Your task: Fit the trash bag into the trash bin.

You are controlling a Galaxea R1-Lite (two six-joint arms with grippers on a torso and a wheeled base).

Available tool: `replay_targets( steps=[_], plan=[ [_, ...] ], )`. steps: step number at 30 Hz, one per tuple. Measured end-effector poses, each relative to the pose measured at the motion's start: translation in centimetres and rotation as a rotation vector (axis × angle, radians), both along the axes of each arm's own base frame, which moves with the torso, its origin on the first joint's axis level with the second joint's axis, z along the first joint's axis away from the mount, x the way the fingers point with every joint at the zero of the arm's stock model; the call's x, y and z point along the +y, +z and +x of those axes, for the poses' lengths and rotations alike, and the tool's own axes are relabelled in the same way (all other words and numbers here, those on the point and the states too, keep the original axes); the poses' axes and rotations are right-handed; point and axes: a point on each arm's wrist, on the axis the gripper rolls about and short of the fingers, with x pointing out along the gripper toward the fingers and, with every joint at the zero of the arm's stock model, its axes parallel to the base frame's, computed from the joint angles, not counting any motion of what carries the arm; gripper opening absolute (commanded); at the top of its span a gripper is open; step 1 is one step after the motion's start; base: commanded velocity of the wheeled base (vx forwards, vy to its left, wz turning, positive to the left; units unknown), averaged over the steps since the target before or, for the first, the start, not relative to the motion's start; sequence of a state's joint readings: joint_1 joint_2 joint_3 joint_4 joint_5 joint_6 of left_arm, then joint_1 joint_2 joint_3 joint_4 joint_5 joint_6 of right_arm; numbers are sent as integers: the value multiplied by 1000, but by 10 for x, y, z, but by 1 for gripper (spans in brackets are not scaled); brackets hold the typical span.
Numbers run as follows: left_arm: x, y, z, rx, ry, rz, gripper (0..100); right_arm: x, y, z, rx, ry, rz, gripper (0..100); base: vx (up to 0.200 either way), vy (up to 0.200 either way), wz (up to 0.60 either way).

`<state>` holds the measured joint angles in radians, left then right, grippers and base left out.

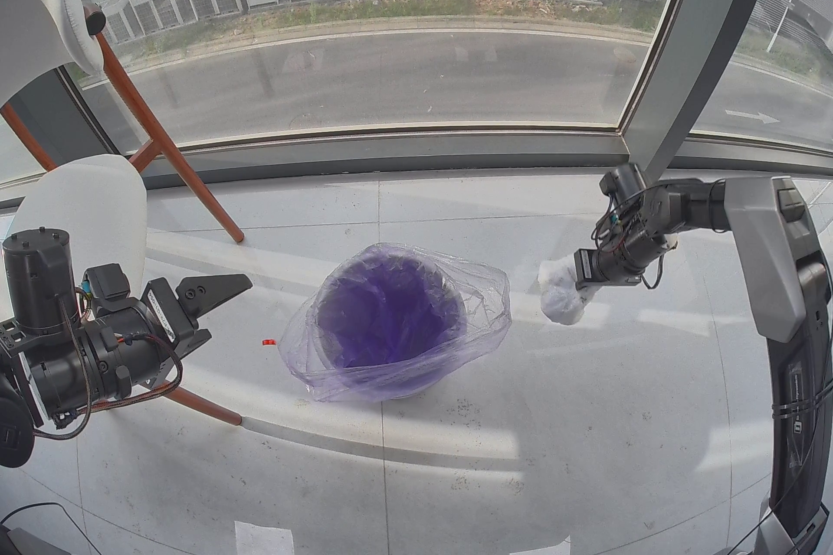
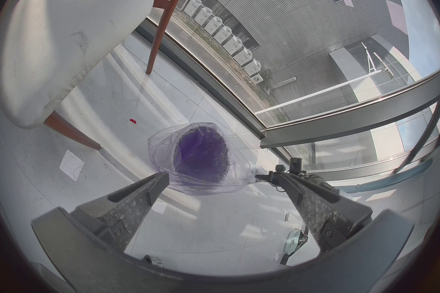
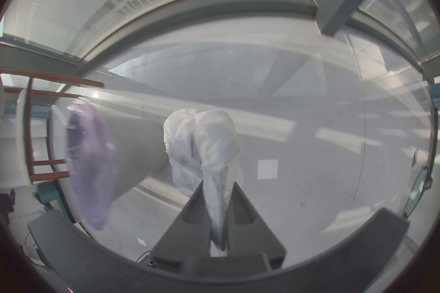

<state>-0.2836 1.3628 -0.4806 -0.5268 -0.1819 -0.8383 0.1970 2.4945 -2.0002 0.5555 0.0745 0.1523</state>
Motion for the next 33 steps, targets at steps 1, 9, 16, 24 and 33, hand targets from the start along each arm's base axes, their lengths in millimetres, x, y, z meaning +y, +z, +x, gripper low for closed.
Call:
replay_targets(
  steps=[1, 9, 16, 24, 33],
  plan=[
    [0, 0, 0, -1, 1, 0, 100, 7, 10, -4, -14, 18, 6, 0, 0, 0, 0],
    [0, 3, -1, -12, 5, -2, 100, 77, 64, -41, -105, 181, 49, 0, 0, 0, 0],
    [1, 4, -4, -18, 6, -4, 100, 127, 58, -62, -80, 257, 79, 0, 0, 0, 0],
    [2, 5, -5, -22, 8, -6, 100, 164, -18, -63, 58, 312, 36, 0, 0, 0, 0],
    [2, 5, -5, -24, 9, -9, 100, 196, -41, -43, -157, 394, 239, 0, 0, 0, 0]
  ],
)
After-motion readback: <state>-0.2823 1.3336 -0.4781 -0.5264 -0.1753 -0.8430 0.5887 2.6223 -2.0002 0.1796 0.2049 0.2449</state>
